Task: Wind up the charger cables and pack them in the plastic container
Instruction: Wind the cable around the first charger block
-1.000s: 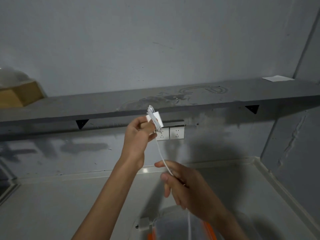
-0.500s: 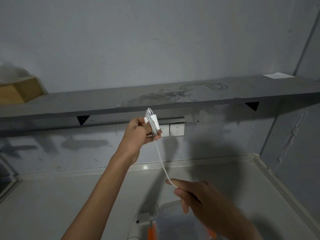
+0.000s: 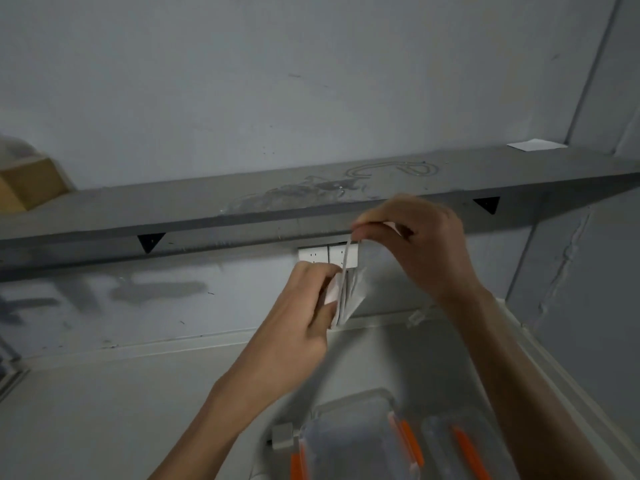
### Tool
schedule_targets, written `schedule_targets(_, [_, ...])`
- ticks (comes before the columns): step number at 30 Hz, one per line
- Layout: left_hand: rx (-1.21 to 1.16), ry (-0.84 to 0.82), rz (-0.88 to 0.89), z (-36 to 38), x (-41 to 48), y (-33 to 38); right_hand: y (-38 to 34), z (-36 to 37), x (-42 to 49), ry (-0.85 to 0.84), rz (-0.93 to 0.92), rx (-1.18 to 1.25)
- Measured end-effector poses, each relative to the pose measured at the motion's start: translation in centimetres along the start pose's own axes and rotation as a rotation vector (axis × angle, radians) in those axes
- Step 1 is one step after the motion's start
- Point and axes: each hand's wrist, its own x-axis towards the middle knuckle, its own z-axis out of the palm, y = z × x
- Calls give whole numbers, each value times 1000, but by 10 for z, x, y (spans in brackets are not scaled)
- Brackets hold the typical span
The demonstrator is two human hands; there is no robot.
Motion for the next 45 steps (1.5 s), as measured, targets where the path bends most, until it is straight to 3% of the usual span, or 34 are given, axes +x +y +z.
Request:
schedule_targets(3, [-82, 7, -6, -12, -2, 7, 17, 20, -8, -129, 228, 336])
schedule_targets(6, [-122, -14, -81, -13, -3, 4, 26, 44, -29, -119, 280, 467])
schedule_targets(12, [-36, -82, -200, -12, -4, -8, 28, 46, -32, 171, 318, 391])
schedule_targets(15, [-163, -64, -201, -14, -2, -6, 27, 53, -35, 69, 364, 465])
schedule_targets(19, [-355, 42, -247, -17, 3, -7, 16, 81, -71, -117, 621, 639])
schedule_targets(22, [-435, 108, -341, -13, 9, -16, -7, 87, -97, -206, 689, 659])
schedule_targets(27, [-401, 333, -480, -6, 20, -46, -35, 77, -116, -314, 524, 396])
schedule_targets(36, [-541, 462, -538, -2, 30, -55, -62, 52, -118, -392, 354, 34])
schedule_targets(41, [-332, 274, -406, 14, 6, -47, -66, 15, -86, -227, -20, -356])
schedule_targets(45, [-265, 120, -258, 18, -15, -30, -40, 2, -53, -139, -162, -296])
